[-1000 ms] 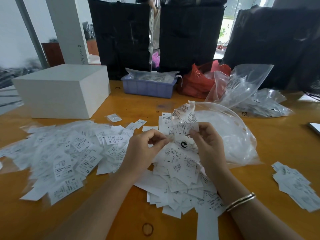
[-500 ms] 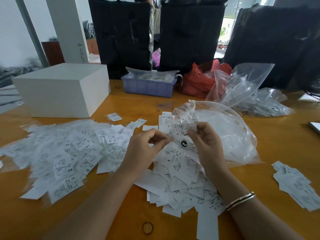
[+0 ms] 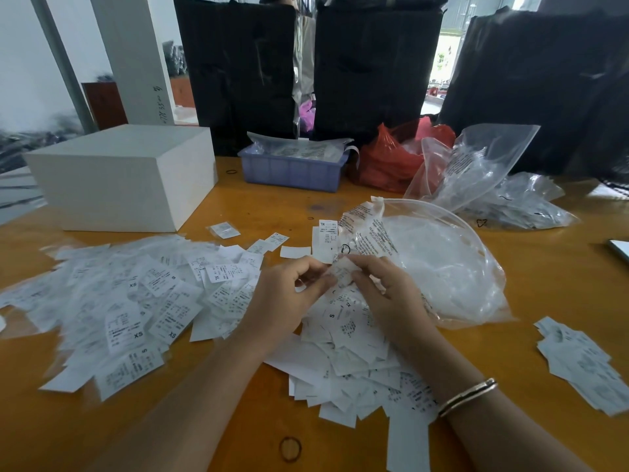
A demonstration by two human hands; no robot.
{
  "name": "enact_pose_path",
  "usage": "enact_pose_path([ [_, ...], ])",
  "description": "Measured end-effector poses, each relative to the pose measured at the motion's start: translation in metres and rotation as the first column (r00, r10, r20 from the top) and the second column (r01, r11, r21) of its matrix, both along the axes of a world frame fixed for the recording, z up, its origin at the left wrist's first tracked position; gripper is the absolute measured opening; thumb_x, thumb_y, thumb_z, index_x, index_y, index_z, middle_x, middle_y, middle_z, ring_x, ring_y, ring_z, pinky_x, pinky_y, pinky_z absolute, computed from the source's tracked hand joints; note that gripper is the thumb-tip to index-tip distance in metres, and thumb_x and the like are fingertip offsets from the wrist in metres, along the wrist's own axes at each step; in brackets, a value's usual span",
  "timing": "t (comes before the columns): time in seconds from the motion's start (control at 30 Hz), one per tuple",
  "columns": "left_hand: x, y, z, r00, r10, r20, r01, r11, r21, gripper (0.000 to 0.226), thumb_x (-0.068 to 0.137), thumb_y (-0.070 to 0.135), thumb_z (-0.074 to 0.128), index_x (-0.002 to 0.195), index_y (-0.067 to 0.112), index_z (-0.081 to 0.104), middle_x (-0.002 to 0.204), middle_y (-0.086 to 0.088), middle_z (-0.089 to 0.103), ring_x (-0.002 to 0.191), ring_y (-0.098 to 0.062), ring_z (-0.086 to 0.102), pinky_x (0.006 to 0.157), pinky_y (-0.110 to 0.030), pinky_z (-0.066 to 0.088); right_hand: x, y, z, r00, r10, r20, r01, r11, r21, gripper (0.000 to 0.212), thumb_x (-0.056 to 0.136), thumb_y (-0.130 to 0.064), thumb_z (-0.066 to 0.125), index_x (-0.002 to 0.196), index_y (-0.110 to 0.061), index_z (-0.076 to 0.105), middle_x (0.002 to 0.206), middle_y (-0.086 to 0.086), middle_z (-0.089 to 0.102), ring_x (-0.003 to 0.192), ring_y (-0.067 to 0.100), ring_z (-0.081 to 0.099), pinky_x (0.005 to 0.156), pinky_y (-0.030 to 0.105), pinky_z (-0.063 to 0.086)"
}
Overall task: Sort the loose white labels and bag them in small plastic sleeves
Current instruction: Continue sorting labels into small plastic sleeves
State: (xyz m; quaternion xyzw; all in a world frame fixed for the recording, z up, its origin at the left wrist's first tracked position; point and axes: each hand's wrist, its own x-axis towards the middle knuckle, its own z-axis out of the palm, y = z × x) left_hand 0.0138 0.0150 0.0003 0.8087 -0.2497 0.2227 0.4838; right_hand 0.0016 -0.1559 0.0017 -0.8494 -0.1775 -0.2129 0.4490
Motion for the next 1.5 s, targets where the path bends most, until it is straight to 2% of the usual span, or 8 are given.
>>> enact_pose_path([
  [0.2, 0.003, 0.003, -0.003, 0.997, 0.070, -0.033, -0.069, 0.997, 0.035, 0.015, 0.087, 0.032, 0.062, 0.087, 0.018, 0.068, 0.069, 0.008, 0.063, 0.070, -0.005, 0.058, 0.057, -0.012, 0.045, 0.002, 0.005, -0.006, 0.992, 0.123, -0.022, -0.123, 0.922, -0.368, 0.047, 0.096, -0.046, 0.023, 0.141, -0.034, 0.025, 0.124, -0.027, 0.043, 0.113, -0.008, 0.028, 0.095, 0.023, 0.015],
  [0.37, 0.007, 0.008, -0.003, 0.965, 0.260, -0.039, -0.258, 0.965, 0.050, 0.006, 0.090, 0.023, 0.062, 0.095, 0.023, 0.065, 0.069, 0.012, 0.061, 0.062, -0.002, 0.056, 0.048, -0.015, 0.043, 0.015, -0.018, -0.001, 0.869, -0.421, 0.260, 0.446, 0.894, -0.041, 0.039, 0.096, -0.029, 0.035, 0.127, -0.020, 0.058, 0.122, -0.011, 0.056, 0.112, 0.005, 0.042, 0.086, 0.021, 0.020],
  [0.53, 0.013, 0.019, -0.005, 0.859, 0.509, -0.043, -0.480, 0.833, 0.274, 0.025, 0.091, 0.020, 0.062, 0.115, 0.023, 0.060, 0.108, 0.003, 0.068, 0.077, -0.006, 0.059, 0.054, -0.012, 0.038, 0.030, -0.049, -0.007, 0.753, -0.645, -0.130, 0.561, 0.732, -0.386, 0.039, 0.098, -0.021, 0.038, 0.136, -0.015, 0.048, 0.134, 0.006, 0.053, 0.125, 0.024, 0.042, 0.104, 0.037, 0.024],
  [0.63, 0.014, 0.023, -0.007, 0.806, 0.592, 0.005, -0.527, 0.714, 0.460, 0.031, 0.091, 0.023, 0.060, 0.121, 0.026, 0.057, 0.124, 0.001, 0.059, 0.103, -0.014, 0.056, 0.071, -0.019, 0.046, 0.034, -0.049, -0.010, 0.736, -0.661, -0.146, 0.498, 0.675, -0.545, 0.032, 0.097, -0.020, 0.038, 0.123, -0.014, 0.055, 0.115, 0.008, 0.060, 0.109, 0.027, 0.049, 0.094, 0.037, 0.029],
  [0.73, 0.011, 0.021, -0.007, 0.796, 0.599, 0.082, -0.550, 0.662, 0.510, 0.030, 0.090, 0.027, 0.059, 0.121, 0.029, 0.057, 0.127, 0.001, 0.053, 0.110, -0.014, 0.046, 0.082, -0.023, 0.043, 0.034, -0.048, -0.010, 0.735, -0.668, -0.122, 0.557, 0.695, -0.455, 0.032, 0.092, -0.014, 0.047, 0.120, -0.016, 0.063, 0.114, 0.005, 0.060, 0.108, 0.025, 0.048, 0.095, 0.036, 0.027],
  [0.97, 0.007, 0.007, -0.010, 0.926, 0.378, 0.021, -0.352, 0.840, 0.413, 0.019, 0.090, 0.022, 0.059, 0.107, 0.025, 0.065, 0.117, 0.006, 0.056, 0.112, -0.013, 0.043, 0.084, -0.022, 0.034, 0.035, -0.052, -0.012, 0.718, -0.691, -0.081, 0.666, 0.716, -0.210, 0.015, 0.090, -0.022, 0.055, 0.090, -0.016, 0.069, 0.088, -0.003, 0.059, 0.079, 0.014, 0.042, 0.082, 0.032, 0.024],
  [1.3, 0.005, 0.004, -0.005, 0.960, 0.253, -0.118, -0.220, 0.946, 0.239, 0.013, 0.092, 0.022, 0.057, 0.100, 0.025, 0.067, 0.111, 0.009, 0.061, 0.109, -0.004, 0.045, 0.084, -0.013, 0.031, 0.028, -0.054, -0.004, 0.737, -0.664, -0.126, 0.668, 0.744, -0.017, 0.020, 0.093, -0.025, 0.058, 0.101, -0.015, 0.072, 0.105, 0.003, 0.070, 0.103, 0.025, 0.058, 0.098, 0.047, 0.042],
  [1.5, 0.003, 0.003, 0.000, 0.983, 0.060, -0.175, -0.048, 0.996, 0.070, 0.019, 0.092, 0.039, 0.056, 0.111, 0.040, 0.058, 0.115, 0.027, 0.053, 0.116, 0.008, 0.042, 0.099, -0.023, 0.036, 0.007, -0.031, 0.010, 0.956, -0.282, 0.082, 0.260, 0.942, 0.212, 0.012, 0.089, -0.017, 0.061, 0.082, -0.027, 0.065, 0.075, -0.014, 0.068, 0.079, 0.005, 0.062, 0.079, 0.018, 0.047],
])
